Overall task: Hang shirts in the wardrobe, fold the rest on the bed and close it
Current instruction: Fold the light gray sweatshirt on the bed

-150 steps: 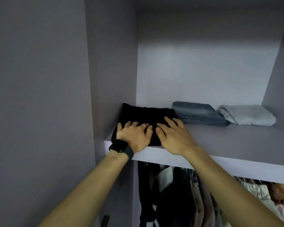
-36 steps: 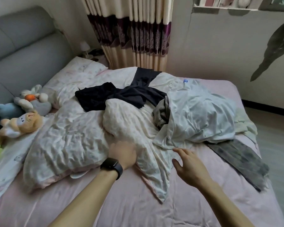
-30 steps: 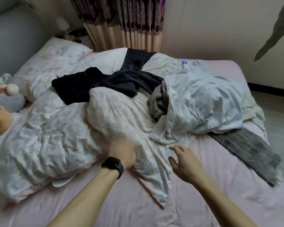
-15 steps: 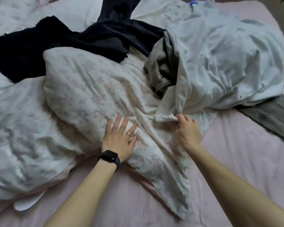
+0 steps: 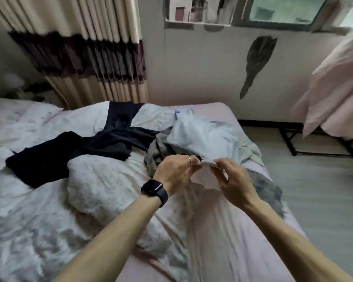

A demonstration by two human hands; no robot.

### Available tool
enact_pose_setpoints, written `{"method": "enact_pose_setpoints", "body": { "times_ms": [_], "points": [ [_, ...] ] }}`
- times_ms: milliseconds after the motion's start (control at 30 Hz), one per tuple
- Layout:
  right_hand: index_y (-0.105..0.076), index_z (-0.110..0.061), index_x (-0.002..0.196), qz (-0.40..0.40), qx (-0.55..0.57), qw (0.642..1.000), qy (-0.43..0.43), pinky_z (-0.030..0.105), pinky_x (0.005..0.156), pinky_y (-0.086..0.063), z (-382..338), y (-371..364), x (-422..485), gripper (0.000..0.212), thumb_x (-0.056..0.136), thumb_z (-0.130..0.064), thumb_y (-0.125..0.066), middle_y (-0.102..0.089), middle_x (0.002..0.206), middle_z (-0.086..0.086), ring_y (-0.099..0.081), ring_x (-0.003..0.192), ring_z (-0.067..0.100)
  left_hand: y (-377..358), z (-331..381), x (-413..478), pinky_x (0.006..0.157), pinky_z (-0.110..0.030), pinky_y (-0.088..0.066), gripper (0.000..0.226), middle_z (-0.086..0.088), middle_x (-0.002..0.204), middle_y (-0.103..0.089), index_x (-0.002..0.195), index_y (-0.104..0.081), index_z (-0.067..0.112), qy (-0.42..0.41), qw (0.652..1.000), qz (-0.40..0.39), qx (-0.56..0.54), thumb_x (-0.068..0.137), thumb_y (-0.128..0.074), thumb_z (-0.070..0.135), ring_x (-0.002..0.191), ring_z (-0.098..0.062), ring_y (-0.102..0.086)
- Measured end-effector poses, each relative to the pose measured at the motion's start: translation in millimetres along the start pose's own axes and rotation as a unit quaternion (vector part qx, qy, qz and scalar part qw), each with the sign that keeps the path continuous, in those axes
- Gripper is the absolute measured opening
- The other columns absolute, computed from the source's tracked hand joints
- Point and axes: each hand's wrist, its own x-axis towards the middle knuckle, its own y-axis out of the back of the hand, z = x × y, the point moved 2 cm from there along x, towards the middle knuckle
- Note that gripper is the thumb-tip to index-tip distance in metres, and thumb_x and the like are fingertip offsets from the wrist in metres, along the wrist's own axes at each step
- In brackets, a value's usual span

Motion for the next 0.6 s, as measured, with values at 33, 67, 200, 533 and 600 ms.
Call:
{"method": "enact_pose_setpoints", "body": {
  "times_ms": [33,67,200,533,600],
  "points": [
    [-0.069,-0.012,0.101,0.032,-0.004,0.999,0.005,0.032,0.068,-0.048,-11,30,4,0.006,0.096,-0.013,-0.065,-0.067,0.091,0.000,-0.062,0.079,0.019,20,25,16,0.070,-0.043,-0.052,0.019,-0.010,0.087,-0.072,0.105,-0.070,0.009,-0.010,1.000,0.003,0.005,0.097,-0.061,0.025,0.084,-0.034,-0.068],
    [-0.069,-0.011,0.100,0.064,-0.005,0.998,0.003,0.033,0.069,-0.049,-19,53,5,0.006,0.095,-0.012,-0.066,-0.068,0.092,0.001,-0.062,0.080,0.019,36,45,25,0.064,-0.039,-0.050,0.021,-0.011,0.085,-0.071,0.109,-0.068,0.010,-0.019,1.000,0.020,0.013,0.099,-0.058,0.026,0.081,-0.035,-0.067],
    [-0.067,-0.016,0.103,0.212,0.034,0.977,0.003,0.020,0.074,-0.043,-61,159,20,0.006,0.098,-0.017,-0.063,-0.064,0.094,-0.009,-0.060,0.082,0.016,111,152,68,0.064,-0.035,-0.045,0.021,-0.008,0.084,-0.069,0.114,-0.063,0.020,-0.035,0.996,0.073,-0.021,0.101,-0.053,0.034,0.081,-0.037,-0.065],
    [-0.049,-0.016,0.140,0.100,0.055,0.983,-0.146,0.048,0.105,-0.042,-34,192,-54,0.078,0.080,-0.057,-0.075,-0.055,0.135,0.009,-0.050,0.124,0.029,198,278,77,0.073,-0.039,-0.052,0.017,0.011,0.072,-0.063,0.081,-0.059,0.036,0.096,0.967,0.186,-0.142,0.088,-0.048,0.048,0.078,-0.021,-0.063],
    [-0.050,-0.014,0.139,0.063,0.084,0.979,-0.177,0.042,0.104,-0.043,-22,180,-77,0.077,0.079,-0.054,-0.077,-0.055,0.133,0.009,-0.052,0.122,0.028,203,274,59,0.076,-0.038,-0.050,0.018,0.012,0.072,-0.062,0.081,-0.061,0.036,0.117,0.963,0.200,-0.140,0.088,-0.051,0.051,0.077,-0.017,-0.061]
  ]
}}
